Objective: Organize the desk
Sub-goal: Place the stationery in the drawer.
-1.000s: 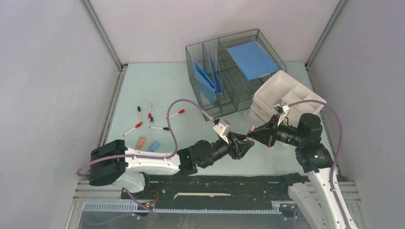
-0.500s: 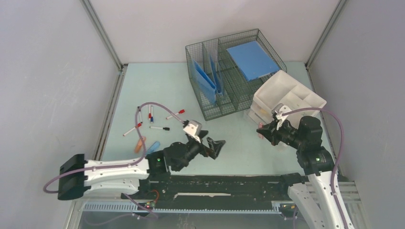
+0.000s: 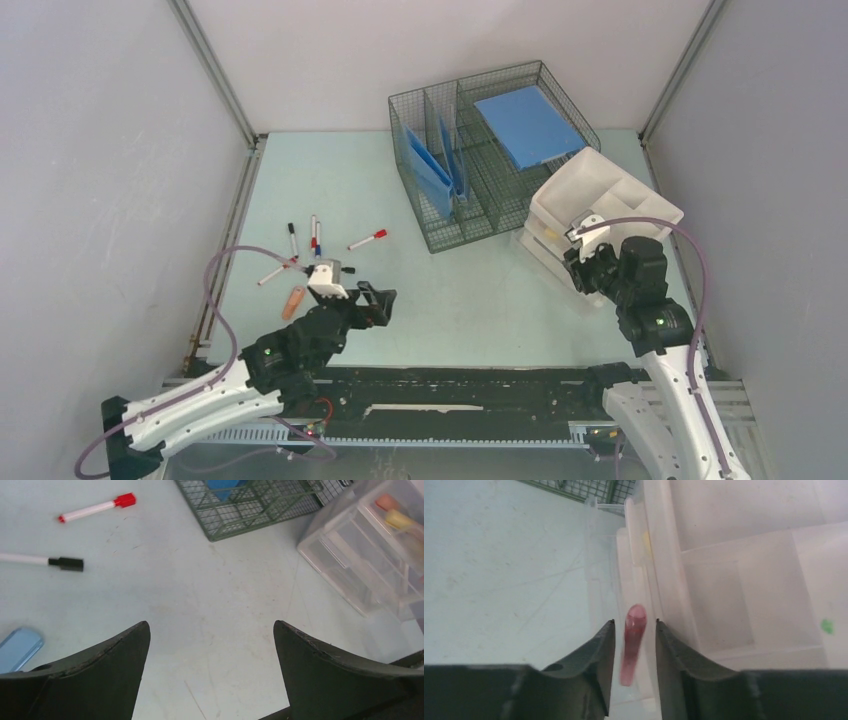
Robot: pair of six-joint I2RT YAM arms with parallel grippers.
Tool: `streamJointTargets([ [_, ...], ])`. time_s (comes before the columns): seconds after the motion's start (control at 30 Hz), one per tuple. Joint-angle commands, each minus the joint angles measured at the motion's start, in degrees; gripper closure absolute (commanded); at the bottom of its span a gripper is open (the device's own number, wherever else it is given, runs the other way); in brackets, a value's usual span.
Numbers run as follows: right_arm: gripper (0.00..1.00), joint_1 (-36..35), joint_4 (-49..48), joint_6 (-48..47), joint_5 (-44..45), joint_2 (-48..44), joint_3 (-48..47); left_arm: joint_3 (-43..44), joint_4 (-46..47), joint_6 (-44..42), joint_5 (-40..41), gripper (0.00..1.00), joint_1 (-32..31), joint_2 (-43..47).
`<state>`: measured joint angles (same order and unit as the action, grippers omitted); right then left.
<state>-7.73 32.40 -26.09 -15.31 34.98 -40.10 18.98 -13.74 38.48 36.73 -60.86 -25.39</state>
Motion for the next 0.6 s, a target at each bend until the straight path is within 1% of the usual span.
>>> streamJointTargets([
  [0.0, 0.51, 0.5, -1.1, -1.7, 2.0, -0.4, -1.0, -2.1, -9.1, 8.9, 2.8, 0.00, 2.2, 5.0],
  [0.07, 0.41, 0.5, -1.0, -1.6, 1.4, -0.3, -1.0, -3.1, -10.7, 10.9, 1.9, 0.00, 3.3, 6.5],
  [0.17, 0.34, 0.5, -0.5, -1.4, -0.9, -0.7, -1.0, -3.7, -12.2, 12.3, -0.4, 0.00, 4.9, 7.6],
  [0.37, 0.32, 0.7, 0.5, -1.7, -5.9, -2.4, -1.0, -2.4, -14.5, 12.9, -5.8, 0.00, 9.5, 6.9],
  [0.57, 0.32, 1.1, 0.5, -1.7, -7.0, -3.4, -1.0, 0.8, -17.6, 11.8, -11.5, 0.00, 18.6, 0.7],
])
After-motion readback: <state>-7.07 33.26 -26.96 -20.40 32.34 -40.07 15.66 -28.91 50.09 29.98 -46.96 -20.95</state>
